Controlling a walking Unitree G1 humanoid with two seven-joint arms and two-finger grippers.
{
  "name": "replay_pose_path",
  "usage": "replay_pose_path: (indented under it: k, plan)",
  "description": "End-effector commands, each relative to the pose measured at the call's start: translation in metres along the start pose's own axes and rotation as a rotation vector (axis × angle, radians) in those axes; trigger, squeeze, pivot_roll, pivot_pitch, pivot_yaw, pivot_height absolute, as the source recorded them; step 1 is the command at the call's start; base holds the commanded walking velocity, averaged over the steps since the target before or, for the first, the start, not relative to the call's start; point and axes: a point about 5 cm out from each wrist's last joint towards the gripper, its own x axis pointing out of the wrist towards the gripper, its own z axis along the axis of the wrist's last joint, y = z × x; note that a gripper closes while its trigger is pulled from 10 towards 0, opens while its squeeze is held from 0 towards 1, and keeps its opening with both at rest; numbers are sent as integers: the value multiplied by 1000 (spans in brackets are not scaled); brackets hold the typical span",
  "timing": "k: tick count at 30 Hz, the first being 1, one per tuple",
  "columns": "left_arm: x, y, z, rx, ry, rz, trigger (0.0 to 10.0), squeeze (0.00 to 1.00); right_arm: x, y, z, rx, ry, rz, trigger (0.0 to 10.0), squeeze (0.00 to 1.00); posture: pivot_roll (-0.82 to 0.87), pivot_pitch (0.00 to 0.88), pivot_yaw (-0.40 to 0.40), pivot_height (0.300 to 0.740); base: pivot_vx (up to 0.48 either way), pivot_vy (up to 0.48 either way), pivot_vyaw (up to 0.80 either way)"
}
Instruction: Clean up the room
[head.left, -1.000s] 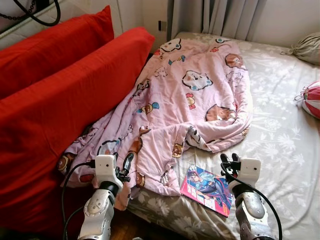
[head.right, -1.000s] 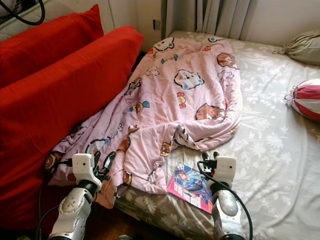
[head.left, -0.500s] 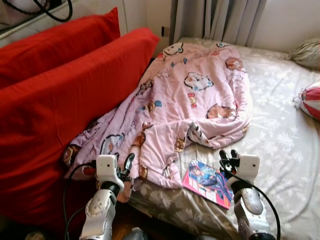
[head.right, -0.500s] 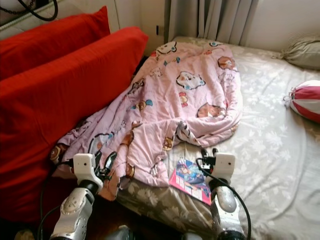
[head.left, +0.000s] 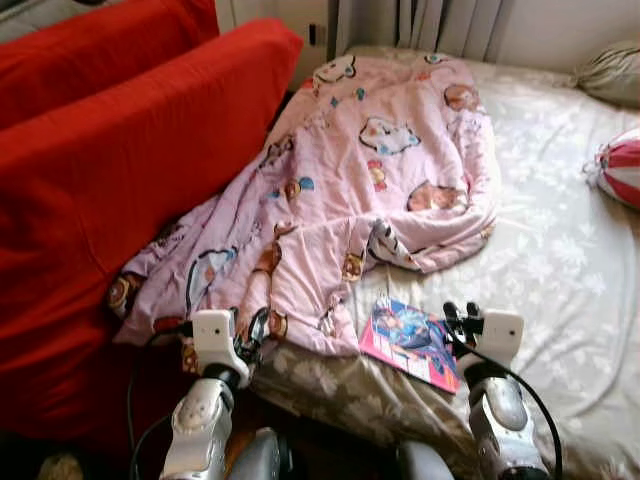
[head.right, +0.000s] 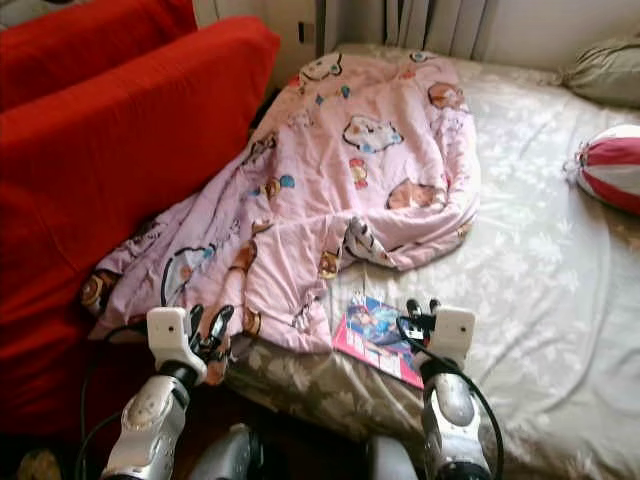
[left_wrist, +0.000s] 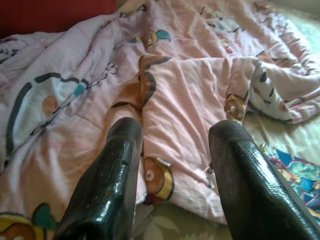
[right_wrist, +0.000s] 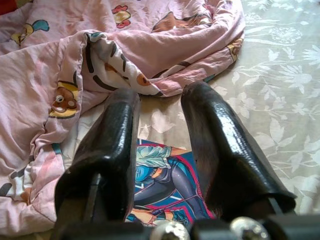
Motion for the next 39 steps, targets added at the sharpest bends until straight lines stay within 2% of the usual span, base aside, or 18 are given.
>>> replay_pose_path:
  k: [1, 9, 16, 25, 26, 27, 28, 39]
  plan:
    - [-3, 2, -3, -7, 16, 5, 10000, 0, -2, 1, -6, 13, 31, -5, 10000, 0, 8, 162, 21, 652, 0, 0, 0]
    - [-3, 2, -3, -7, 19, 7, 10000, 0, -1, 4, -8, 13, 52, 6, 10000, 0, 7, 165, 24, 652, 0, 0, 0]
    - [-4, 1, -3, -9, 22, 5, 10000, 0, -1, 7, -8, 7, 49, 16, 10000, 0, 9, 164, 25, 622, 0, 0, 0]
    - [-4, 2, -4, -7, 26, 6, 10000, 0, -2, 5, -10, 9, 58, 3, 10000, 0, 10, 166, 23, 622, 0, 0, 0]
    - [-4, 2, -4, -7, 26, 6, 10000, 0, -2, 4, -10, 12, 57, 3, 10000, 157, 10, 166, 23, 622, 0, 0, 0]
    - [-4, 2, -4, -7, 26, 6, 10000, 0, -2, 4, -10, 12, 57, 3, 10000, 157, 10, 166, 23, 622, 0, 0, 0]
    - [-4, 1, -4, -7, 27, 6, 10000, 0, -2, 4, -10, 15, 55, 1, 10000, 1000, 11, 166, 24, 622, 0, 0, 0]
    - [-5, 2, -5, -7, 32, 8, 10000, 0, -3, 4, -11, 11, 62, -7, 10000, 1000, 10, 159, 27, 622, 0, 0, 0]
